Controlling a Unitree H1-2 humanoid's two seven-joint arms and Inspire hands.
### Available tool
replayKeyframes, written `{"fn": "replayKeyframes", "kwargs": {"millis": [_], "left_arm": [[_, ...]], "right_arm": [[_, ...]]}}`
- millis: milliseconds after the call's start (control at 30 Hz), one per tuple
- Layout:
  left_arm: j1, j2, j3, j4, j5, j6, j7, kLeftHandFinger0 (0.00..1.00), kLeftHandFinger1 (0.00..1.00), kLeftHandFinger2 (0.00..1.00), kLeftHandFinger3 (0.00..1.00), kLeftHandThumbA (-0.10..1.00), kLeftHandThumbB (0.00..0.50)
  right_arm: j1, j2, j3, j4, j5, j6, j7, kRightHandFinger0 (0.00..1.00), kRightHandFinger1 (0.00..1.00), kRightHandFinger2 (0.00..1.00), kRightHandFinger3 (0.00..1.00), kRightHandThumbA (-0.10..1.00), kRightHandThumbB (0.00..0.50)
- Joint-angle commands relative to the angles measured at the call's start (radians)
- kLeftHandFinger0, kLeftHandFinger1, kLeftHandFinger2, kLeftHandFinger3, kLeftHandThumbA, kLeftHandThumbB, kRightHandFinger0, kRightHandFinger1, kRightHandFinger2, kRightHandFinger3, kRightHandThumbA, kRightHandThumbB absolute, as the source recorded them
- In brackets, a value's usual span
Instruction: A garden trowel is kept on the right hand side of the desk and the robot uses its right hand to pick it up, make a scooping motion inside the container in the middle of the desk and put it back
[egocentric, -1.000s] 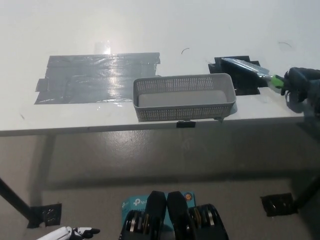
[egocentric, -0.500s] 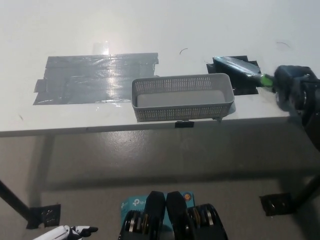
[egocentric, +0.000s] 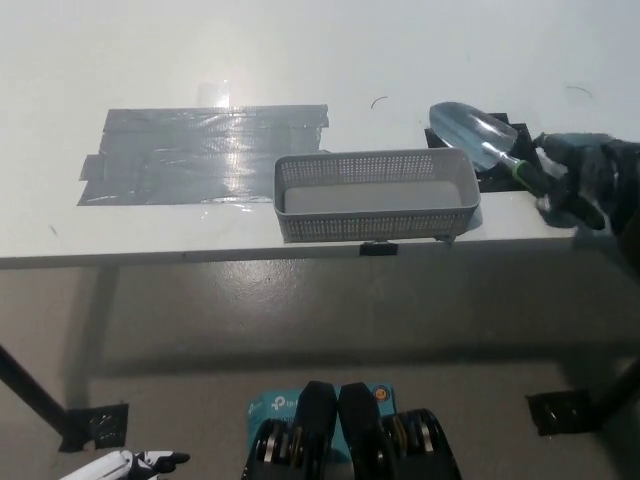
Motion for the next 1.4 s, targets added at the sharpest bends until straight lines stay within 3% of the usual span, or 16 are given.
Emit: {"fn": "replayKeyframes", "kwargs": {"millis": [0,233,467,533,567,600,633,700,800,867,900,1000,1167,1233,1267,1367], "left_arm": [[0.01,0.019,0.02,-0.019,-0.009,0.012,0.0,1.0,1.0,1.0,1.0,1.0,0.321],[0.021,0.019,0.028,-0.022,-0.014,0.012,0.002,1.0,1.0,1.0,1.0,1.0,0.315],[0.023,0.021,0.026,-0.026,-0.002,0.012,0.004,1.0,1.0,1.0,1.0,1.0,0.317],[0.023,0.021,0.026,-0.023,0.0,0.012,0.004,1.0,1.0,1.0,1.0,1.0,0.32],[0.026,0.021,0.026,-0.025,0.001,0.012,0.004,1.0,1.0,1.0,1.0,1.0,0.323],[0.028,0.02,0.026,-0.025,0.001,0.012,0.005,1.0,1.0,1.0,1.0,1.0,0.323],[0.029,0.021,0.033,-0.023,-0.01,0.012,0.004,1.0,1.0,1.0,1.0,1.0,0.318],[0.025,0.021,0.031,-0.024,-0.007,0.012,0.006,1.0,1.0,1.0,1.0,1.0,0.316],[0.011,0.018,0.029,-0.015,-0.01,0.012,0.002,1.0,1.0,1.0,1.0,1.0,0.288],[0.006,0.014,0.025,-0.009,-0.009,0.012,0.001,1.0,1.0,1.0,1.0,1.0,0.291],[0.004,0.014,0.026,-0.008,-0.008,0.012,0.002,1.0,1.0,1.0,1.0,1.0,0.288],[0.011,0.011,0.029,-0.006,-0.009,0.012,0.006,1.0,1.0,1.0,1.0,1.0,0.308],[0.019,0.001,0.03,-0.007,-0.013,0.012,0.012,1.0,1.0,1.0,1.0,1.0,0.287],[0.011,-0.008,0.029,-0.005,-0.004,0.012,0.016,1.0,1.0,1.0,1.0,1.0,0.274],[0.008,-0.016,0.032,-0.005,-0.006,0.012,0.019,1.0,1.0,1.0,1.0,1.0,0.25],[0.006,-0.029,0.028,-0.001,0.001,0.012,0.021,1.0,1.0,1.0,1.0,1.0,0.276]], "right_arm": [[-0.097,-0.076,0.002,-0.046,0.028,-0.02,0.131,1.0,1.0,1.0,1.0,0.87,0.5],[-0.056,-0.182,-0.052,-0.284,0.081,-0.003,0.212,1.0,1.0,1.0,1.0,0.89,0.5],[0.133,-0.307,-0.244,-0.728,0.241,0.119,0.305,1.0,1.0,1.0,1.0,0.9,0.5],[0.249,-0.326,-0.354,-0.893,0.34,0.166,0.309,1.0,1.0,1.0,1.0,0.78,0.5],[0.328,-0.288,-0.457,-0.971,0.361,0.176,0.325,1.0,1.0,1.0,1.0,0.67,0.479],[0.349,-0.271,-0.491,-0.99,0.358,0.176,0.335,1.0,1.0,1.0,1.0,0.66,0.48],[0.481,-0.201,-0.602,-1.109,0.425,0.176,0.274,1.0,1.0,1.0,1.0,0.54,0.368],[0.593,-0.107,-0.689,-1.183,0.458,0.176,0.204,1.0,1.0,1.0,1.0,0.45,0.319],[0.735,0.016,-0.717,-1.265,0.462,0.176,0.072,1.0,1.0,1.0,1.0,0.28,0.196],[0.819,0.081,-0.721,-1.277,0.465,0.116,-0.011,1.0,1.0,1.0,1.0,0.2,0.184],[0.883,0.154,-0.735,-1.257,0.47,0.006,-0.106,0.79,0.87,1.0,1.0,0.07,0.208],[1.01,0.293,-0.762,-1.217,0.473,-0.162,-0.253,0.61,0.7,0.9,1.0,0.05,0.169],[1.107,0.351,-0.76,-1.128,0.451,-0.294,-0.303,0.51,0.64,0.87,1.0,-0.05,0.153],[1.116,0.347,-0.748,-1.092,0.414,-0.297,-0.308,0.53,0.65,0.88,1.0,-0.04,0.154],[1.115,0.319,-0.726,-1.062,0.383,-0.278,-0.284,0.61,0.69,0.88,1.0,-0.04,0.164],[1.096,0.283,-0.723,-1.028,0.38,-0.267,-0.268,0.57,0.67,0.85,1.0,-0.06,0.184]]}}
